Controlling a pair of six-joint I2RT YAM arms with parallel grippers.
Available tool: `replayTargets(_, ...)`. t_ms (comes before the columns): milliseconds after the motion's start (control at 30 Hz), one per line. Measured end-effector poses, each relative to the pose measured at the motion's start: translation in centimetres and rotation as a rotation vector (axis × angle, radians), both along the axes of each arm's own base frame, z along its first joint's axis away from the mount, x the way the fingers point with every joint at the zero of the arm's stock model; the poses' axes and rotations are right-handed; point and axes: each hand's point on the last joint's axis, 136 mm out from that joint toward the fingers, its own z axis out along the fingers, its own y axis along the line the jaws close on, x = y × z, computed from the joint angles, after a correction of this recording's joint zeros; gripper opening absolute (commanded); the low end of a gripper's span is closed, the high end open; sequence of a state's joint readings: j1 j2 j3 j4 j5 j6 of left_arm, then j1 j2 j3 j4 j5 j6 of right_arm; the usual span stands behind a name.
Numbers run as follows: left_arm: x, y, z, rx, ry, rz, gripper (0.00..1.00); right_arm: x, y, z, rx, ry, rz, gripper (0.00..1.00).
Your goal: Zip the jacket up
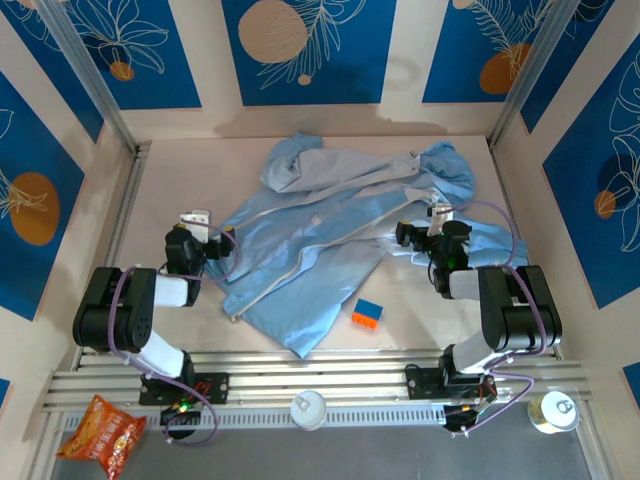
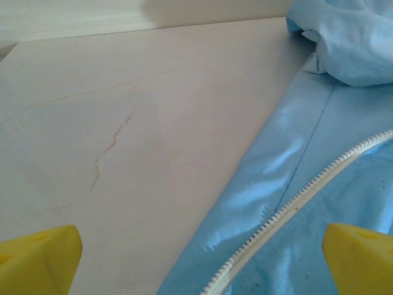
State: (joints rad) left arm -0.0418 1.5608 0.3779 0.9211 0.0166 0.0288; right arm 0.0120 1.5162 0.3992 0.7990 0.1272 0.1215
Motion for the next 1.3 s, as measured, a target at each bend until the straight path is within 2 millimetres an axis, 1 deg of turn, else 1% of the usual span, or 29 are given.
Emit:
replayTargets(333, 0.0, 0.1, 0.0, 0.001, 0.002, 0.007, 1.00, 0.0, 0.0, 0.0, 0.000, 0.002, -0.001, 0.99)
replayTargets(433, -0.3, 0.2, 0.1, 0.003, 0.016, 0.013, 1.00, 0.1, -0.1, 0.0, -0.011, 0.036, -0.015, 0.99)
replayTargets(500, -0.5, 0.0, 0.8, 0.002, 0.027, -0.004, 1.00, 0.3, -0.1, 1.0, -0.018, 0.050, -0.024, 0.99)
replayTargets(567, -0.2, -0.4, 2.2, -0.001, 0.025, -0.025, 1.00, 0.7, 0.0, 3.1, -0.020, 0.031, -0.028, 0.99)
replayTargets(633, 0.4, -0.7, 4.4, -0.009, 0.006, -0.042, 1.00, 1.0, 0.3, 5.3, -0.012, 0.007, -0.031, 0.99)
replayTargets(700, 1.0, -1.2, 6.4, -0.020, -0.007, -0.063, 0.99, 1.0, 0.9, 6.9, 0.008, 0.013, -0.029, 0.99)
replayTargets(767, 1.5, -1.8, 8.0, -0.047, -0.002, -0.089, 0.91, 1.0, 1.7, 7.9, 0.031, 0.037, -0.021, 0.96)
replayTargets(800, 1.7, -2.1, 8.6, -0.068, 0.010, -0.101, 0.85, 0.9, 2.2, 8.2, 0.045, 0.059, -0.015, 0.95)
replayTargets(833, 2.0, -2.5, 9.0, -0.092, 0.028, -0.116, 0.78, 0.8, 2.9, 8.3, 0.059, 0.087, -0.008, 0.92)
replayTargets(900, 2.7, -3.2, 9.4, -0.143, 0.075, -0.135, 0.65, 0.5, 3.8, 7.9, 0.088, 0.150, -0.004, 0.86)
replayTargets(967, 3.7, -3.9, 9.0, -0.198, 0.154, -0.140, 0.50, 0.2, 4.7, 6.9, 0.116, 0.236, -0.008, 0.75)
replayTargets(1033, 5.1, -4.8, 7.8, -0.239, 0.257, -0.138, 0.40, 0.1, 5.3, 5.2, 0.140, 0.335, -0.020, 0.68)
replayTargets(1067, 5.8, -5.3, 7.2, -0.249, 0.295, -0.140, 0.38, 0.1, 5.5, 4.4, 0.146, 0.378, -0.030, 0.66)
replayTargets(1133, 6.6, -7.4, 4.8, -0.260, 0.401, -0.156, 0.37, -0.1, 5.8, 2.2, 0.153, 0.485, -0.051, 0.65)
replayTargets(1167, 6.7, -8.4, 3.8, -0.260, 0.440, -0.167, 0.36, -0.2, 6.0, 1.2, 0.156, 0.532, -0.061, 0.63)
replayTargets(1233, 6.0, -11.0, 0.8, -0.264, 0.549, -0.182, 0.36, -0.4, 6.2, -0.8, 0.157, 0.631, -0.083, 0.61)
replayTargets(1300, 4.9, -12.6, -2.0, -0.272, 0.643, -0.174, 0.37, -0.3, 6.4, -2.1, 0.158, 0.704, -0.105, 0.60)
